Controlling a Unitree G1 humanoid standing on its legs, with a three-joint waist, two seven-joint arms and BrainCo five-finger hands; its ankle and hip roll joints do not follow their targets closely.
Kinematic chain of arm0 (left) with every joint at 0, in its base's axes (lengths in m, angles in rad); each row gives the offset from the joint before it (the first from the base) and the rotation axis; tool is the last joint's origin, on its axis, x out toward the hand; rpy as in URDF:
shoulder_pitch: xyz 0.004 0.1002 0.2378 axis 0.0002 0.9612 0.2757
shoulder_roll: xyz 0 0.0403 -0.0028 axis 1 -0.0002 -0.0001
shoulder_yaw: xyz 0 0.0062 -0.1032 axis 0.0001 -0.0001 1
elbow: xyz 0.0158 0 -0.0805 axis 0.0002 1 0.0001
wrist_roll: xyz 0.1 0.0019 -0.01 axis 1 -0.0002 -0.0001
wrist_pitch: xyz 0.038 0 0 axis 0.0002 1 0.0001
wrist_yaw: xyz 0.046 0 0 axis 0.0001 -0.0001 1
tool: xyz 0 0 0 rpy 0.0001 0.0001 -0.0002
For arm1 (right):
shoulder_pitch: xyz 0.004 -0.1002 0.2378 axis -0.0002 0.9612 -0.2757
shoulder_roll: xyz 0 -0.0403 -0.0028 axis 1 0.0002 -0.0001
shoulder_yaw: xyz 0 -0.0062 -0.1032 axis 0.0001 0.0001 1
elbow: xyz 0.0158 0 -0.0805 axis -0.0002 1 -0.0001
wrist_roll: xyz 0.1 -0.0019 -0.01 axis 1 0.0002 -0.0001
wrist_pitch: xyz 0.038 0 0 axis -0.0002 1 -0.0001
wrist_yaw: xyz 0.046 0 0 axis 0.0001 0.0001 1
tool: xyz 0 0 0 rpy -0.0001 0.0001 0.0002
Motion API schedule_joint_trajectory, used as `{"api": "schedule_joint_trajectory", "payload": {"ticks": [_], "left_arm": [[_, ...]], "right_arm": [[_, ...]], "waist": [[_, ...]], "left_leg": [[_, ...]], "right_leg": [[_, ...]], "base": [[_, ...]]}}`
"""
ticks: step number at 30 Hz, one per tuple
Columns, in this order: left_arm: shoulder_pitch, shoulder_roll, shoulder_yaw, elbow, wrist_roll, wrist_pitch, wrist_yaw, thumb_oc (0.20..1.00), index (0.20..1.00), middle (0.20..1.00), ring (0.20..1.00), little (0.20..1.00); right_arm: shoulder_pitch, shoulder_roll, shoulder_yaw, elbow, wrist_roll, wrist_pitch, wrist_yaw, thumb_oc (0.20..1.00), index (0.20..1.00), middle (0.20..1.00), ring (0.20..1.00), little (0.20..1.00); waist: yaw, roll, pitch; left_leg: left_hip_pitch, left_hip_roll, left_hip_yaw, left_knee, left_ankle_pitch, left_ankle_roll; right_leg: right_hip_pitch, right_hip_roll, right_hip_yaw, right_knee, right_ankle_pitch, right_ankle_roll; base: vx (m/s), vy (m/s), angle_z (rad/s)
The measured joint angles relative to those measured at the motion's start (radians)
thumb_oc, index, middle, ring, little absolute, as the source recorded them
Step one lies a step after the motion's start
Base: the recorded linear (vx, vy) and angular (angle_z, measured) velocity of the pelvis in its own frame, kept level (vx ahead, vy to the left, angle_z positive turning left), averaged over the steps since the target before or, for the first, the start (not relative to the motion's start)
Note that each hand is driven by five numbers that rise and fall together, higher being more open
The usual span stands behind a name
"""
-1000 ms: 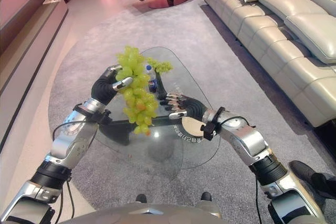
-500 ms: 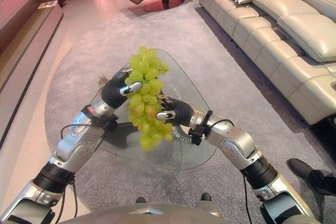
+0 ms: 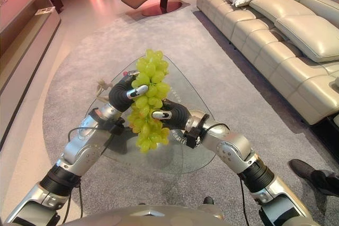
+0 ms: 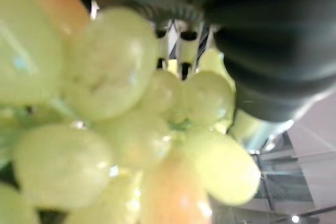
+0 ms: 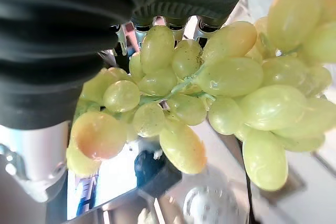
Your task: Pick up fruits into the plate
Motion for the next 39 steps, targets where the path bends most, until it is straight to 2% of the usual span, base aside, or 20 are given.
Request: {"api": "schedule_joint_trajectory", "payload": {"ticks": [6, 15, 19, 20, 21, 28, 38, 39], "left_arm": [[-0.003, 0.004, -0.033, 0.0, 0.071, 0.0, 0.038, 0.2, 0.2, 0.2, 0.2, 0.2], [-0.029, 0.003, -0.09, 0.023, 0.165, 0.001, 0.084, 0.2, 0.2, 0.2, 0.2, 0.2], [-0.046, 0.003, -0.116, 0.042, 0.188, 0.004, 0.102, 0.2, 0.2, 0.2, 0.2, 0.2], [-0.052, 0.002, -0.121, 0.051, 0.194, 0.004, 0.105, 0.2, 0.2, 0.2, 0.2, 0.2], [-0.052, 0.002, -0.123, 0.055, 0.198, 0.005, 0.106, 0.2, 0.2, 0.2, 0.2, 0.2], [-0.052, -0.008, -0.162, 0.061, 0.232, 0.05, 0.142, 0.2, 0.2, 0.2, 0.2, 0.2], [-0.045, -0.026, -0.147, 0.063, 0.242, 0.083, 0.177, 0.2, 0.2, 0.2, 0.2, 0.2], [-0.038, -0.031, -0.138, 0.065, 0.241, 0.091, 0.178, 0.451, 0.451, 0.451, 0.451, 0.451]], "right_arm": [[-0.003, 0.005, 0.059, 0.007, 0.112, 0.09, -0.009, 1.0, 1.0, 1.0, 1.0, 1.0], [-0.004, 0.006, 0.082, 0.05, 0.207, 0.135, -0.05, 1.0, 1.0, 1.0, 1.0, 1.0], [-0.004, 0.01, 0.095, 0.07, 0.225, 0.134, -0.067, 1.0, 1.0, 1.0, 1.0, 1.0], [-0.004, 0.01, 0.095, 0.07, 0.226, 0.13, -0.071, 0.652, 0.652, 0.652, 0.652, 0.652], [-0.004, 0.01, 0.096, 0.071, 0.226, 0.129, -0.075, 0.2, 0.2, 0.2, 0.2, 0.2], [-0.004, 0.02, 0.11, 0.104, 0.237, 0.09, -0.132, 0.2, 0.2, 0.2, 0.2, 0.2], [0.001, 0.021, 0.109, 0.105, 0.198, 0.066, -0.136, 0.2, 0.2, 0.2, 0.2, 0.2], [0.012, 0.027, 0.108, 0.105, 0.189, 0.061, -0.135, 0.2, 0.2, 0.2, 0.2, 0.2]], "waist": [[0.006, 0.0, 0.0], [0.005, 0.0, -0.004], [0.005, 0.001, -0.038], [0.005, 0.002, -0.044], [0.004, 0.002, -0.046], [0.0, 0.001, -0.059], [0.004, 0.002, -0.059], [0.005, 0.002, -0.059]], "left_leg": [[0.001, 0.0, -0.001, 0.0, 0.0, 0.0], [0.012, 0.0, -0.001, 0.0, 0.0, 0.0], [0.011, 0.0, -0.001, 0.0, -0.001, 0.001], [0.011, 0.0, -0.001, 0.0, -0.001, 0.001], [0.011, 0.0, -0.001, 0.0, -0.001, 0.001], [0.012, 0.0, 0.0, -0.003, -0.003, 0.004], [0.008, 0.0, 0.001, 0.0, -0.002, 0.003], [0.007, 0.0, 0.001, 0.0, -0.002, 0.003]], "right_leg": [[0.001, 0.0, 0.0, 0.0, 0.0, 0.0], [0.01, 0.0, 0.002, 0.0, 0.0, 0.0], [0.01, 0.001, 0.002, 0.0, 0.0, 0.0], [0.01, 0.001, 0.002, 0.0, 0.0, 0.0], [0.01, 0.001, 0.002, 0.0, 0.0, 0.0], [0.008, 0.0, 0.005, 0.0, 0.0, 0.001], [0.003, 0.001, 0.006, 0.0, 0.001, 0.0], [0.002, 0.001, 0.005, 0.0, 0.001, 0.0]], "base": [[0.0, 0.0, 0.0], [0.0, 0.0, 0.0], [0.0, 0.0, 0.0], [0.0, 0.0, 0.0], [0.0, 0.0, 0.0], [0.0, 0.0, 0.0], [0.0, 0.0, 0.0], [0.0, 0.0, 0.0]]}}
